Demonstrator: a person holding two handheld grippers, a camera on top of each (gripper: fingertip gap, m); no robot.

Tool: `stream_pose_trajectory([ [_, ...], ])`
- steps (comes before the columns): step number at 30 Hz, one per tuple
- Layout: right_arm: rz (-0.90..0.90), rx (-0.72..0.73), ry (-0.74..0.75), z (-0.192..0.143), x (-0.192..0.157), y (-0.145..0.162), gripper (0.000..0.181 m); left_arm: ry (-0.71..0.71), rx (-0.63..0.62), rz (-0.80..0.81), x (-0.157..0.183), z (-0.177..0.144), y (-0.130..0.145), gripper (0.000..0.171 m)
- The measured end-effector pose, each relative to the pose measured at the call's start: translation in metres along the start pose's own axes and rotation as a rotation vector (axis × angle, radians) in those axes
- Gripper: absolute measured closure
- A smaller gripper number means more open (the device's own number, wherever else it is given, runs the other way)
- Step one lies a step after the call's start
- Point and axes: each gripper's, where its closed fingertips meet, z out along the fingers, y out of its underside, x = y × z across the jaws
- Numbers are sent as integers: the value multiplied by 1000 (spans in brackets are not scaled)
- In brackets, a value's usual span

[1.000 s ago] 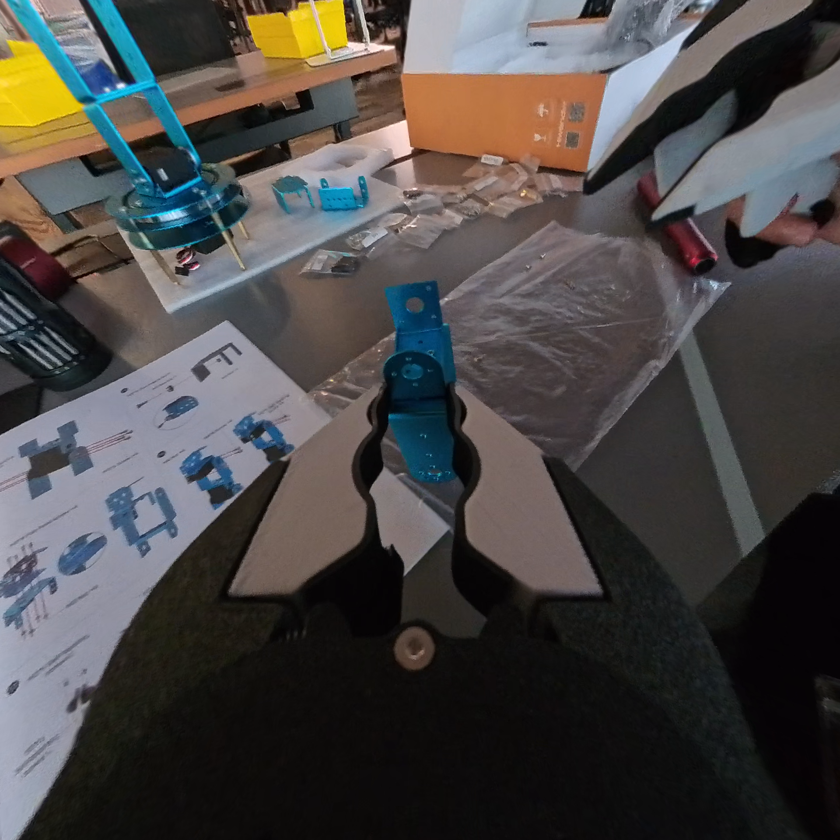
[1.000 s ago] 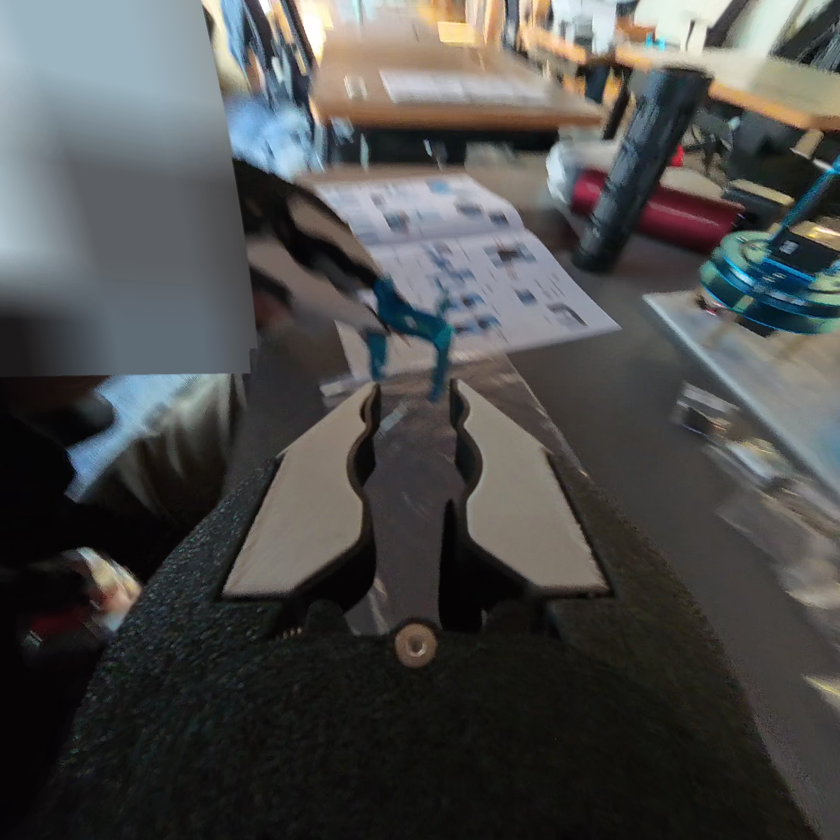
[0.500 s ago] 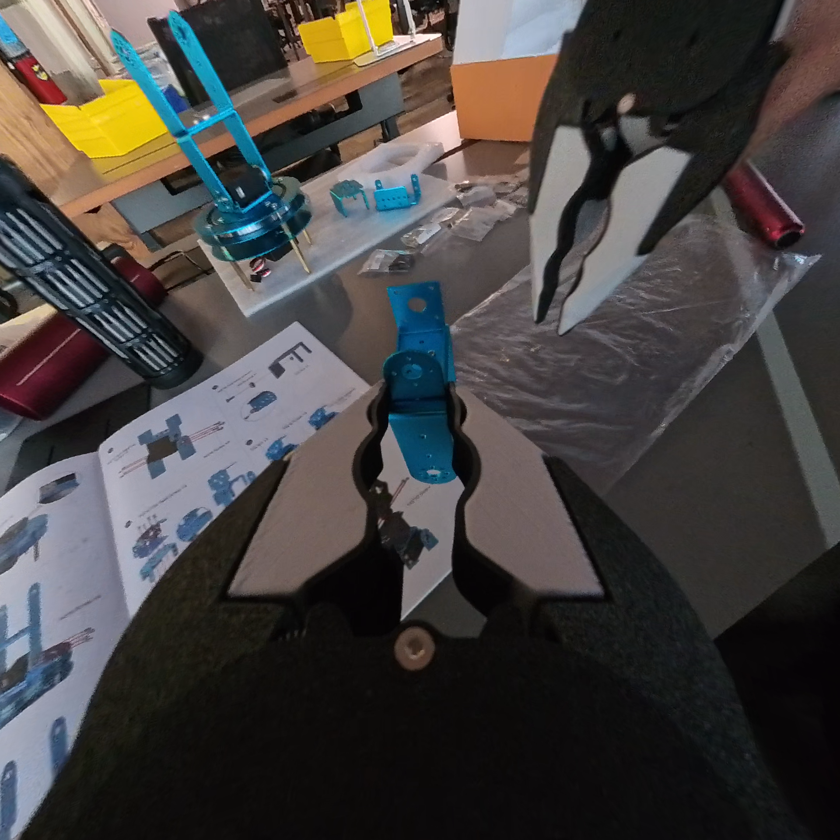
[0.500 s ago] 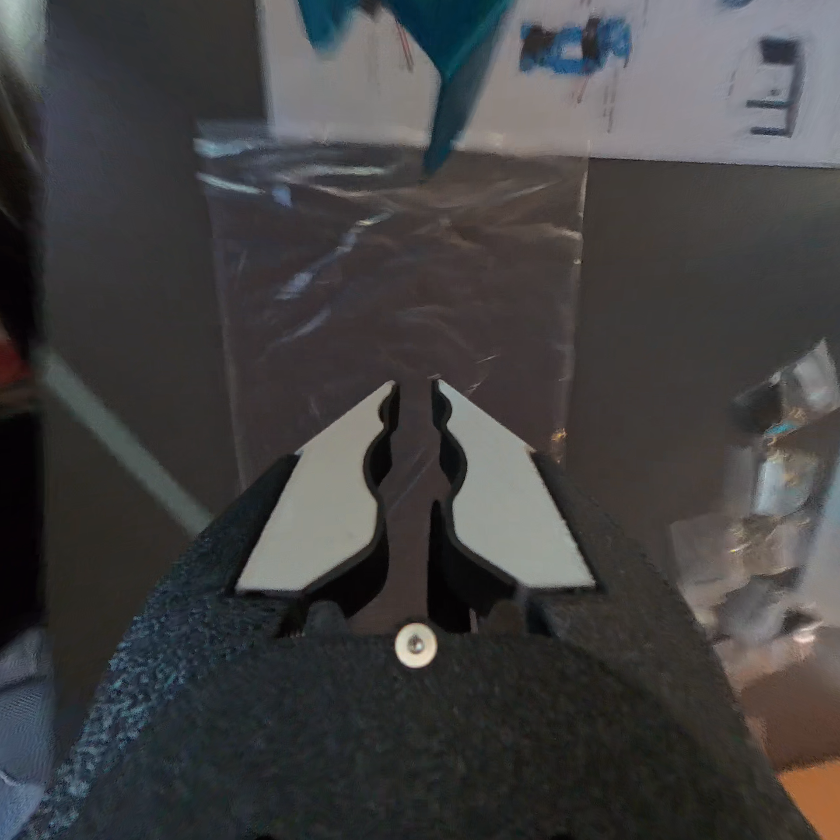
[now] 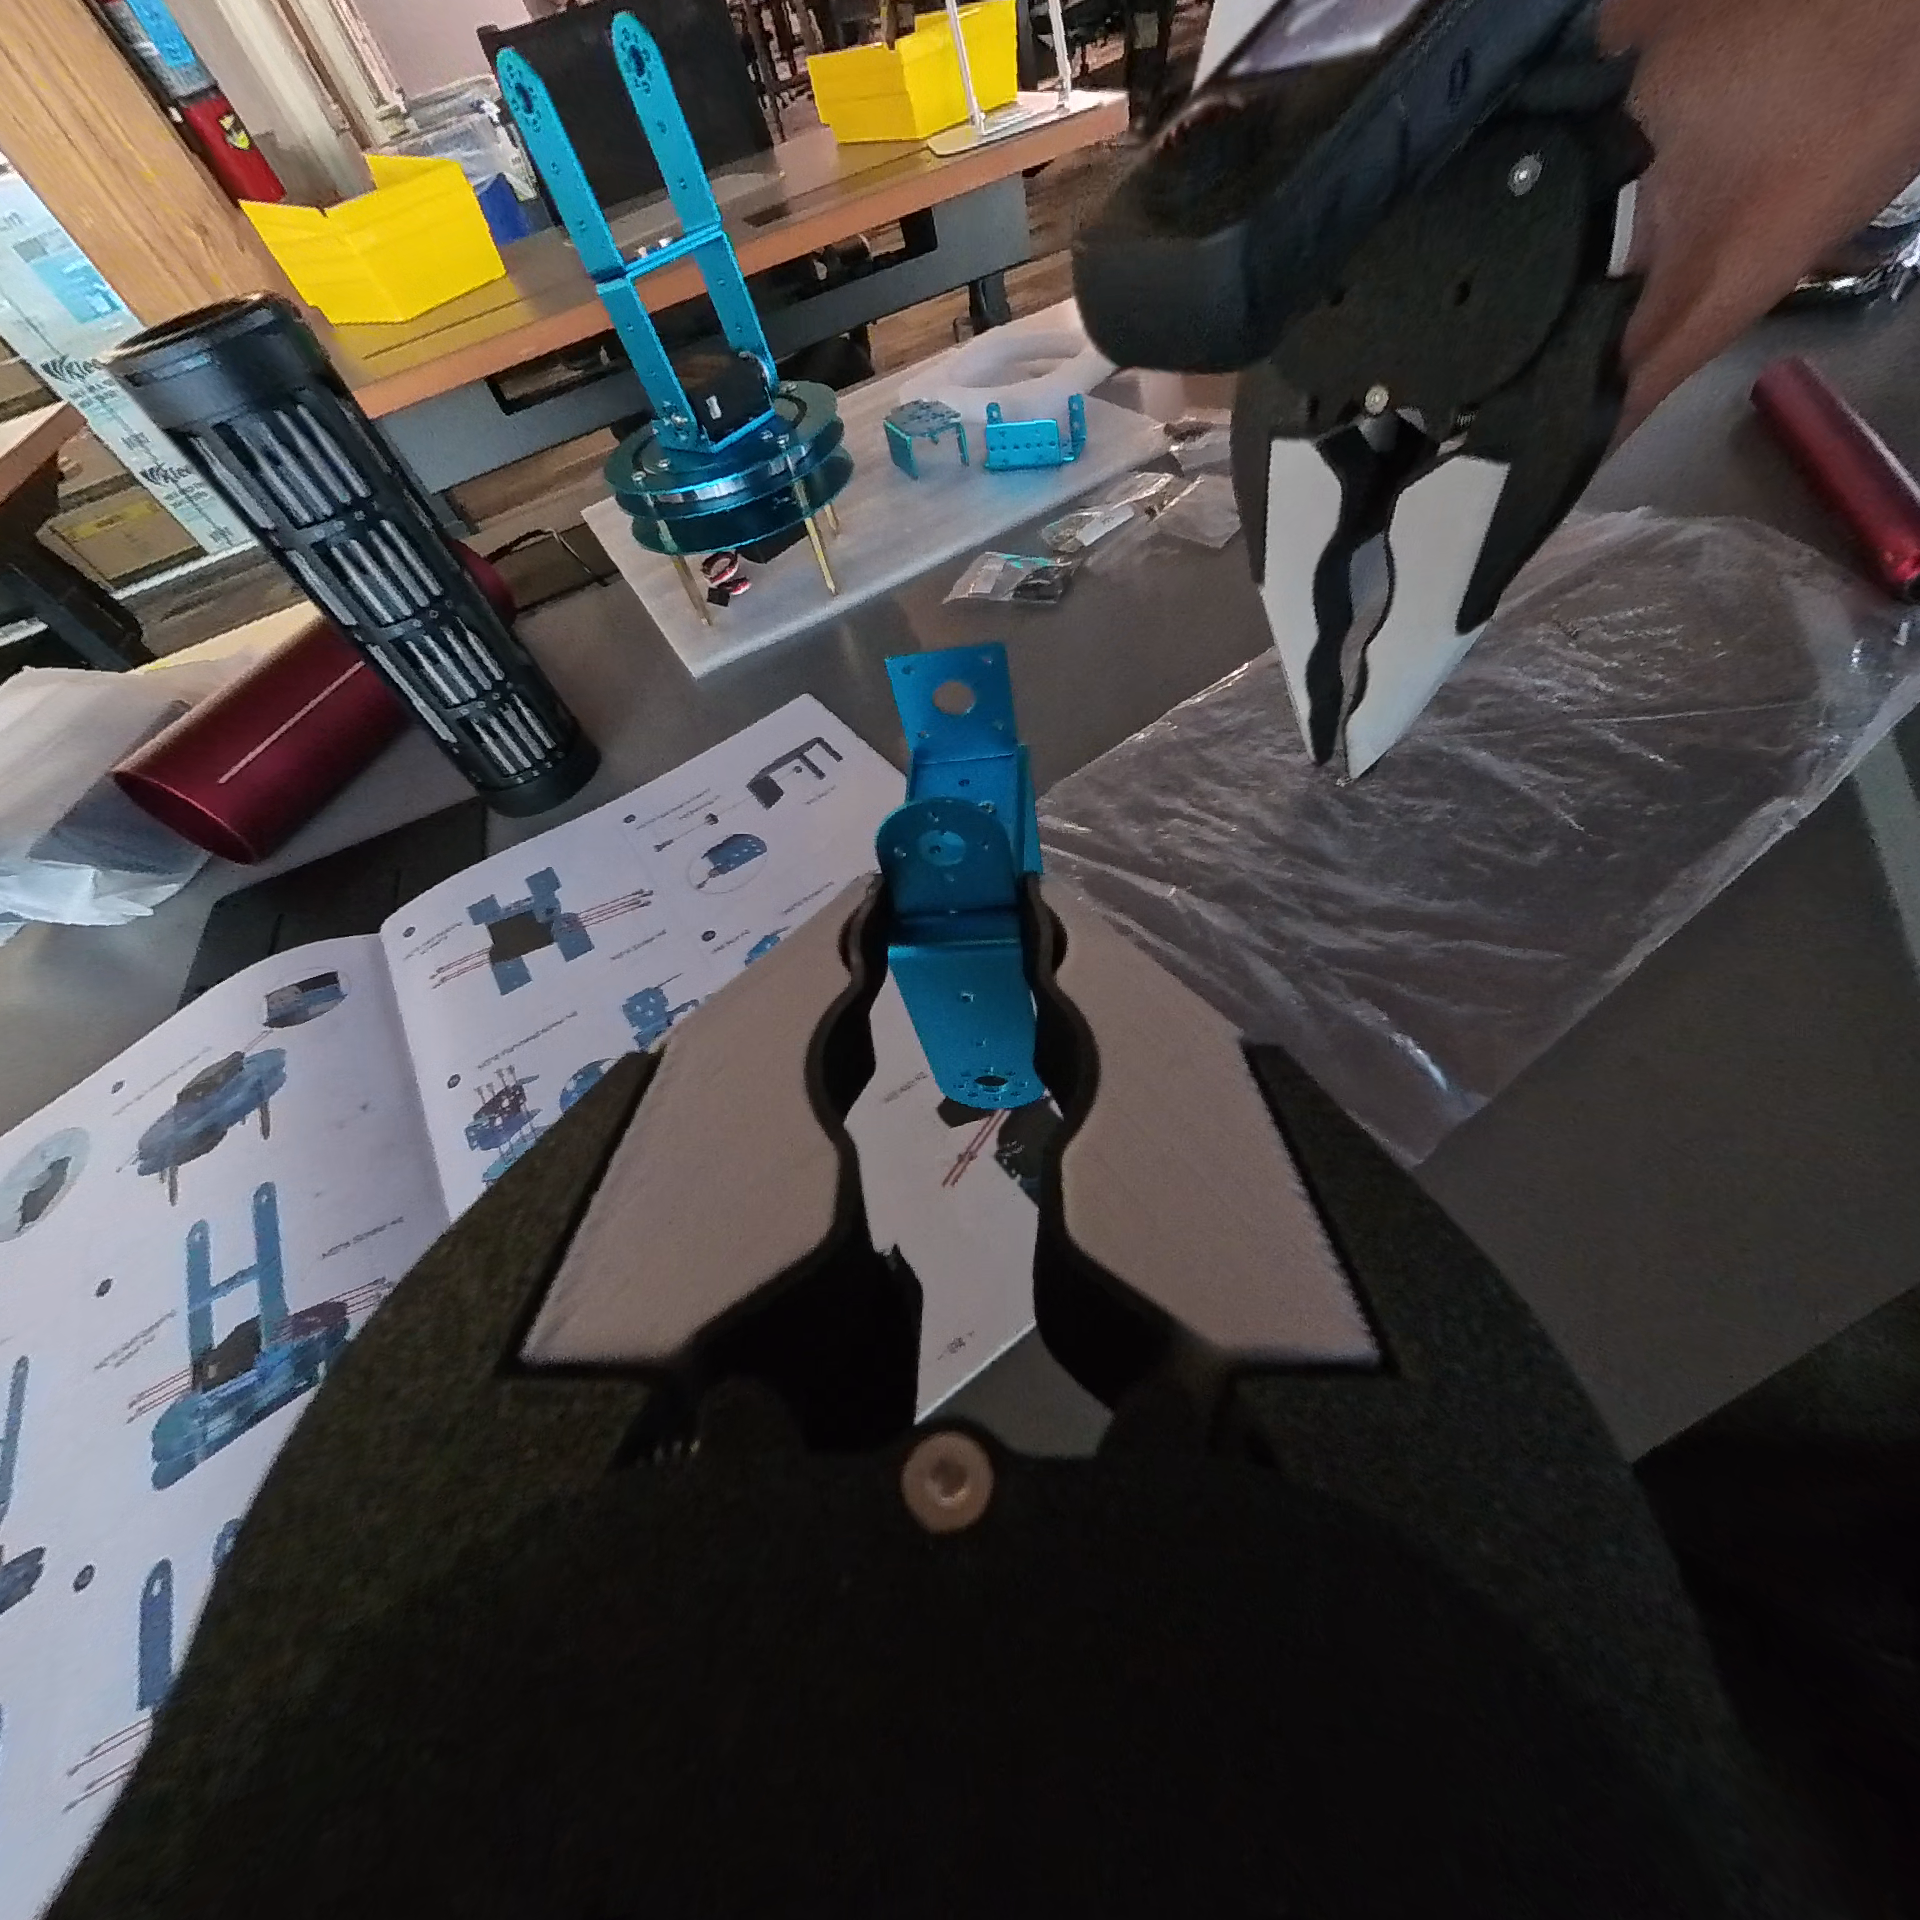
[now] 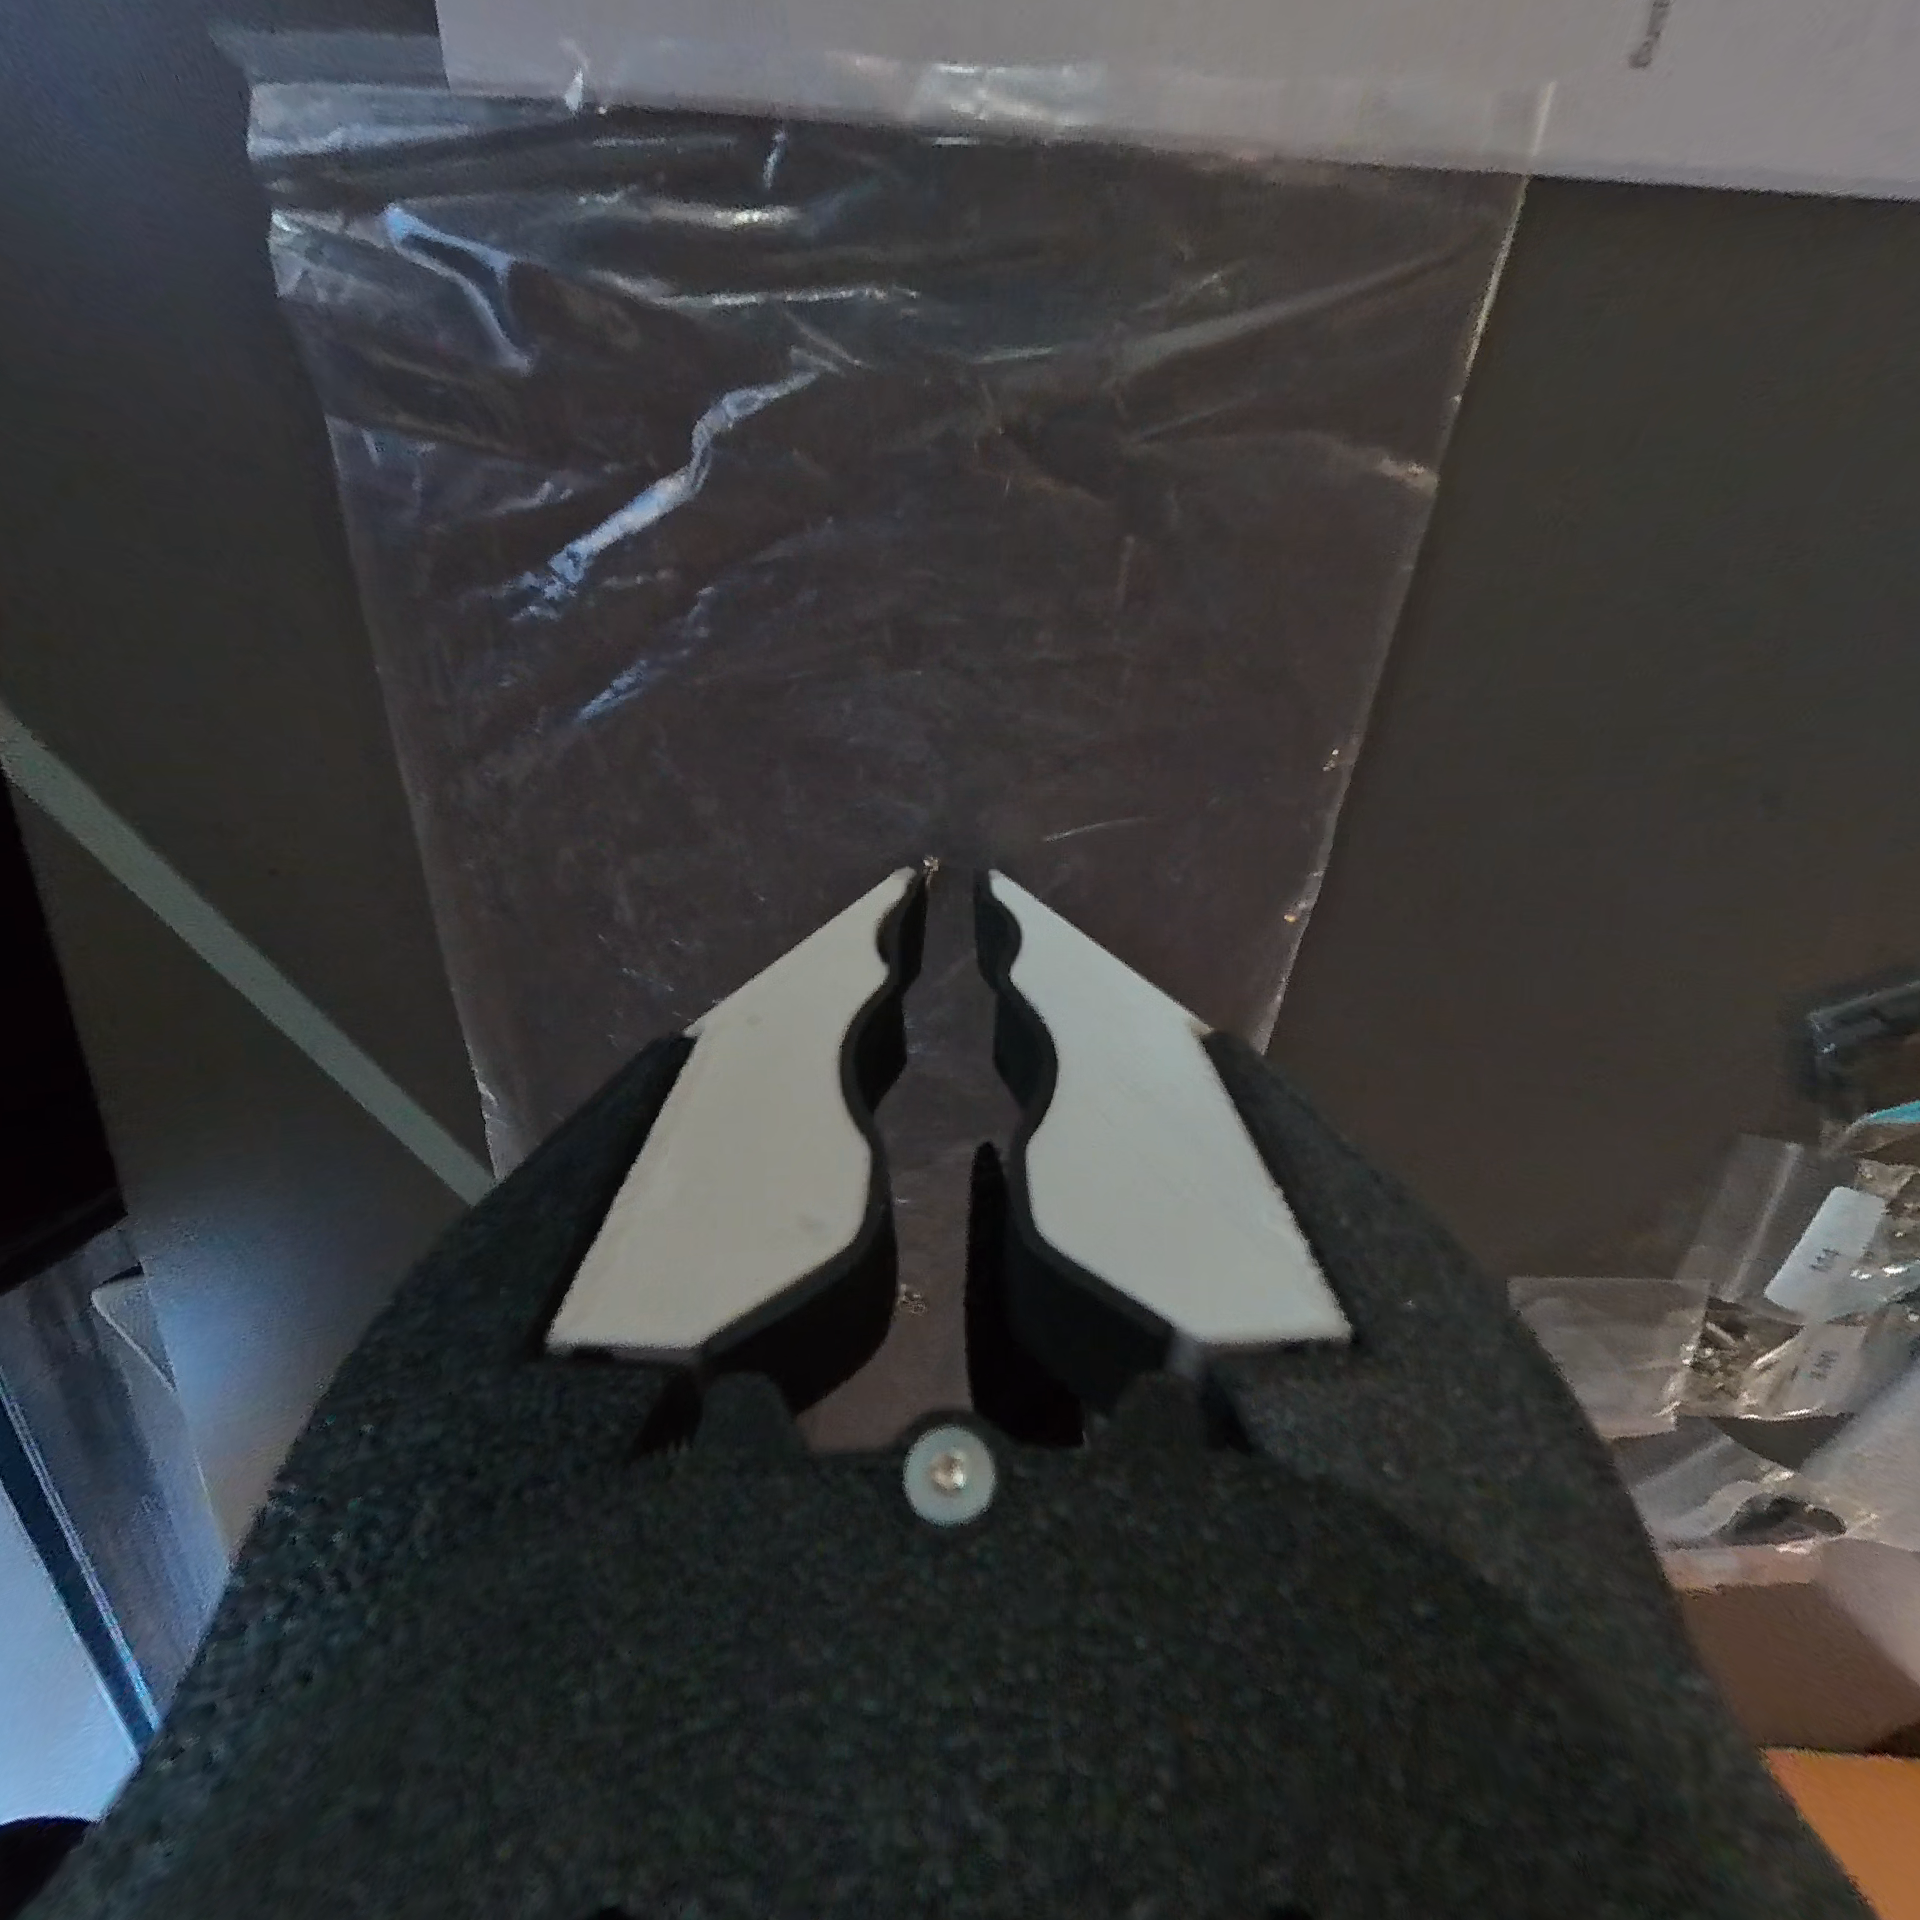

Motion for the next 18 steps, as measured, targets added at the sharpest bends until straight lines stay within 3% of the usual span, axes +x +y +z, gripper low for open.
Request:
stream_pose_trajectory([
  [13, -31, -107, 19, 5, 2, -4, 178, 25, -9, -12, 1, 3, 5, 147],
  [18, -7, -18, 17, -2, 8, -9, 179, 32, -6, -15, 5, 4, 4, 147],
])
